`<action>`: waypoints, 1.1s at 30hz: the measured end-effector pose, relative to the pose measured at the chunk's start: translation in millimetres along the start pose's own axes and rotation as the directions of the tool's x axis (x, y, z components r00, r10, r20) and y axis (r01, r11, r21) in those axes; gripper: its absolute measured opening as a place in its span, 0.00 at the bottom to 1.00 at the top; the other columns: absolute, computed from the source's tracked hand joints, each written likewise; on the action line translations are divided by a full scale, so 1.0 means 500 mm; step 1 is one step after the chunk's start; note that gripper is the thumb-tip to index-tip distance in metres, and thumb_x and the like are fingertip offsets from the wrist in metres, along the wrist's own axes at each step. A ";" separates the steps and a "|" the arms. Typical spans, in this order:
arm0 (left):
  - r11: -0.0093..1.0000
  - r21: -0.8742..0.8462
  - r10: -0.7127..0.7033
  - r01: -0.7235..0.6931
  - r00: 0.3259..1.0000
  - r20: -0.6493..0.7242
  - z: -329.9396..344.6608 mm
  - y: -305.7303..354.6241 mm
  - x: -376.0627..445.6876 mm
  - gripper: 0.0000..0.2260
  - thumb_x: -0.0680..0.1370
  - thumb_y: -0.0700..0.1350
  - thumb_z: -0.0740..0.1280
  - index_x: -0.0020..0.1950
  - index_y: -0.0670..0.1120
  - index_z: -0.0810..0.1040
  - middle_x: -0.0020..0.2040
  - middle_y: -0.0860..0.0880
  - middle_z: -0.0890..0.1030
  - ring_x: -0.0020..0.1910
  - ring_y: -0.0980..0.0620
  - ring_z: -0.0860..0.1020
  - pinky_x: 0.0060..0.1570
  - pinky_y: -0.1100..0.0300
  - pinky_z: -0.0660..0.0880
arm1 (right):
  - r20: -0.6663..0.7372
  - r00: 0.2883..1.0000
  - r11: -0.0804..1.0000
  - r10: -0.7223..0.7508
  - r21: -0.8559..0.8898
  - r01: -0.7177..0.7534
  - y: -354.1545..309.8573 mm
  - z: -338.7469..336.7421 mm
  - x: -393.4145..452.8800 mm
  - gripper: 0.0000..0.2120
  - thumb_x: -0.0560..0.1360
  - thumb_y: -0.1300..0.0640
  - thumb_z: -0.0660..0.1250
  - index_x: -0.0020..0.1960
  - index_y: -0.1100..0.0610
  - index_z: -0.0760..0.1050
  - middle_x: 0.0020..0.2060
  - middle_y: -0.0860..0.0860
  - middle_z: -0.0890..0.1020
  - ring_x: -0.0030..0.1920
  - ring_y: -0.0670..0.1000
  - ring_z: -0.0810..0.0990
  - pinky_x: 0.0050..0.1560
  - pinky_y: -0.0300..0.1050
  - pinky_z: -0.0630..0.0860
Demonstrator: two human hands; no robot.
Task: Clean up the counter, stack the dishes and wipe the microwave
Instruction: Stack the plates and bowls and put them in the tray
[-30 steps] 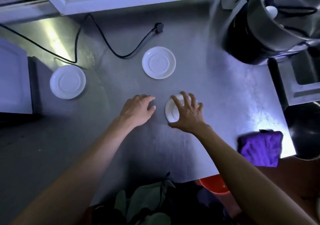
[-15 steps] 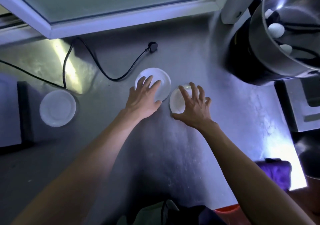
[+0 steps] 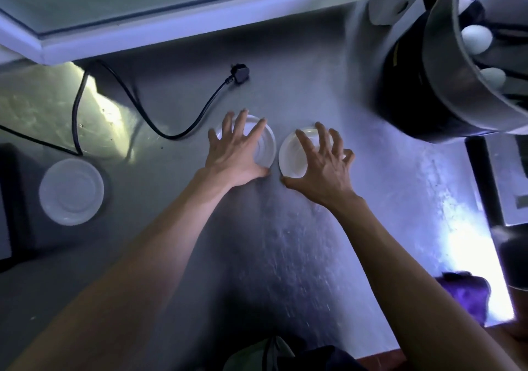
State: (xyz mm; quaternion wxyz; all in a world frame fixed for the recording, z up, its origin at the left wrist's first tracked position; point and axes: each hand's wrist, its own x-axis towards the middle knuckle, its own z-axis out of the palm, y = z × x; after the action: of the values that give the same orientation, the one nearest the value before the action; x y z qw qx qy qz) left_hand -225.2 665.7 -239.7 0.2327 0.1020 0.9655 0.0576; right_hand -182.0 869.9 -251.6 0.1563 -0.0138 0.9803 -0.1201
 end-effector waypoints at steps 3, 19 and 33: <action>1.000 0.015 -0.010 0.010 1.000 -0.016 0.000 0.003 -0.016 0.49 0.61 0.67 0.72 0.77 0.60 0.53 0.78 0.49 0.51 0.77 0.41 0.50 0.66 0.33 0.60 | 0.016 1.000 1.000 0.011 0.007 -0.011 0.001 -0.005 -0.008 0.51 0.60 0.27 0.71 0.77 0.42 0.55 0.77 0.52 0.53 0.76 0.61 0.53 0.66 0.67 0.62; 0.983 -0.012 -0.182 0.182 0.976 -0.121 0.034 -0.104 -0.350 0.49 0.62 0.69 0.71 0.76 0.60 0.52 0.78 0.48 0.51 0.76 0.40 0.52 0.65 0.34 0.63 | 0.028 0.967 0.965 -0.252 -0.063 0.254 -0.179 -0.003 -0.165 0.51 0.61 0.27 0.70 0.78 0.41 0.52 0.78 0.53 0.52 0.76 0.62 0.51 0.67 0.67 0.60; 0.869 -0.206 -0.485 0.449 0.857 -0.175 0.148 -0.272 -0.824 0.48 0.64 0.68 0.70 0.78 0.60 0.49 0.79 0.49 0.47 0.78 0.41 0.47 0.69 0.35 0.56 | 0.050 0.829 0.816 -0.556 -0.159 0.556 -0.484 0.068 -0.451 0.52 0.60 0.29 0.72 0.77 0.41 0.52 0.78 0.52 0.52 0.75 0.61 0.52 0.66 0.67 0.62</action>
State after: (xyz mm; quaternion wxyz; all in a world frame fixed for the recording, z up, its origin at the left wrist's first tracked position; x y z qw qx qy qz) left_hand 144.7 446.0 -146.3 0.1381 -0.1616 0.9733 0.0865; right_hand 40.3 641.9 -156.8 0.1132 -0.3125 0.9399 -0.0783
